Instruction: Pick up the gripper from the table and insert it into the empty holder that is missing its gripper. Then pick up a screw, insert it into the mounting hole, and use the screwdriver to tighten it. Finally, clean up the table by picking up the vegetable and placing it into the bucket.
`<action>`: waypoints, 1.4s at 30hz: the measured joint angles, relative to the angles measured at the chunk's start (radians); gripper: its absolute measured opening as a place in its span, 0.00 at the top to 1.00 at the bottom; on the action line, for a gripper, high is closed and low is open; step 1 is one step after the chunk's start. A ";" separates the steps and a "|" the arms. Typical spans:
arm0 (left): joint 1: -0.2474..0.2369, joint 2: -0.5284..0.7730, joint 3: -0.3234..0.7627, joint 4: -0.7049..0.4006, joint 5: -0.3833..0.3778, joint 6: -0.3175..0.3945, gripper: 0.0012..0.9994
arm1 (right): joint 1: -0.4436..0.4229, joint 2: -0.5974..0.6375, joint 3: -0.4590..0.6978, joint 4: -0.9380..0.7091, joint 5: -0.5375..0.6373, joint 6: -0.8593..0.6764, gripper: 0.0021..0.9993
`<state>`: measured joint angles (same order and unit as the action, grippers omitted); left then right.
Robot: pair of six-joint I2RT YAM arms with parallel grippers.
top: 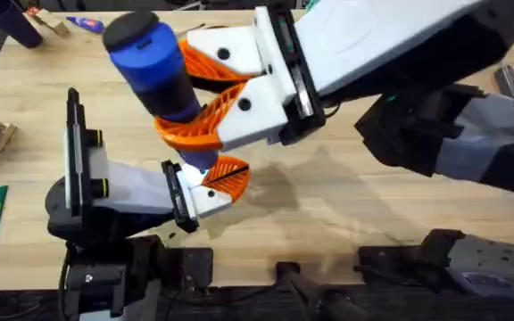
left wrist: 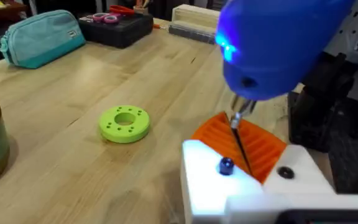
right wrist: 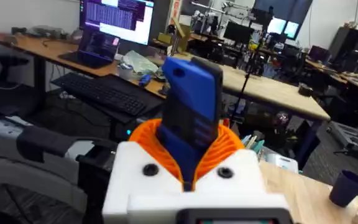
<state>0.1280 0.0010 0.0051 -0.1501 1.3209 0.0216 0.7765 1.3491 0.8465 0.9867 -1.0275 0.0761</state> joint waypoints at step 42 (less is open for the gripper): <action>0.000 0.000 0.000 0.000 0.000 0.000 0.99 | 0.029 0.044 0.024 -0.001 -0.010 -0.011 0.96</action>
<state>0.1280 0.0010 0.0051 -0.1501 1.3209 0.0216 0.8051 1.3936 0.8707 0.9859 -1.0374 0.0656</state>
